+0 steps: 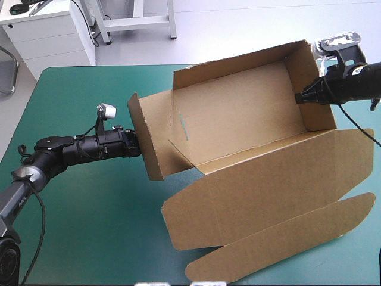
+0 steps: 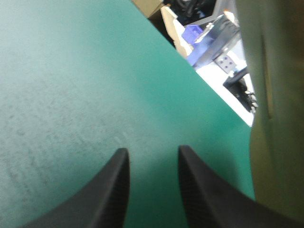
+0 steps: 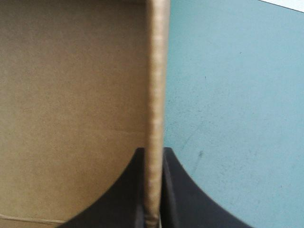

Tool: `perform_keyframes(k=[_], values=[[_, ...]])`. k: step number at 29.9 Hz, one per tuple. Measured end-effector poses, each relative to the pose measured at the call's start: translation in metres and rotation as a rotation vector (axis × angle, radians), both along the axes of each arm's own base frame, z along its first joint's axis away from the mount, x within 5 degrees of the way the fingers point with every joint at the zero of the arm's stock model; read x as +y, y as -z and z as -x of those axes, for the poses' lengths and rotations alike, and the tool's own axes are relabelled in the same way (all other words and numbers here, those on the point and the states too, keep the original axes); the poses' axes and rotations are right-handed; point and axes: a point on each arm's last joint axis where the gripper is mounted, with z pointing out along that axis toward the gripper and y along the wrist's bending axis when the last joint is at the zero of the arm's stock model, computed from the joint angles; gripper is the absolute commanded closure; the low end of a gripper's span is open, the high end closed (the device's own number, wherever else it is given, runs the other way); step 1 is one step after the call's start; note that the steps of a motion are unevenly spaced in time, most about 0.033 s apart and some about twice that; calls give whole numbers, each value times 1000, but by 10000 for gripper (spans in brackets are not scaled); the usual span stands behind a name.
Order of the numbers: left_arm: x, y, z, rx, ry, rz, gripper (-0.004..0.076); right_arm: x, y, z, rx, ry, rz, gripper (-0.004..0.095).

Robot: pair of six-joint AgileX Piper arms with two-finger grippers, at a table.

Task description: Fold the box

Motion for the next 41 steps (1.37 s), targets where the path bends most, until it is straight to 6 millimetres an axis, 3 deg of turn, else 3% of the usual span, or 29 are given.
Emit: perform_keyframes(k=[2,5,17,24,34,41], values=[[-1,-6,0,-13,21,33,142,-1,0,0,0,3,8,928],[-2,-15,-2,-28,20,70,80,-2,1,0,2,10,16,928],[-2,-46,-11,-70,31,90,80,-4,-1,-3,-10,73,0,926],[-2,-52,-13,-81,26,104,80,-4,-4,-6,-56,114,-9,926],[-2,-55,-13,-77,17,133,80,43,-9,-9,-157,119,50,926],[-2,-58,-14,-78,7,166,80,65,-4,-15,-167,99,36,926]])
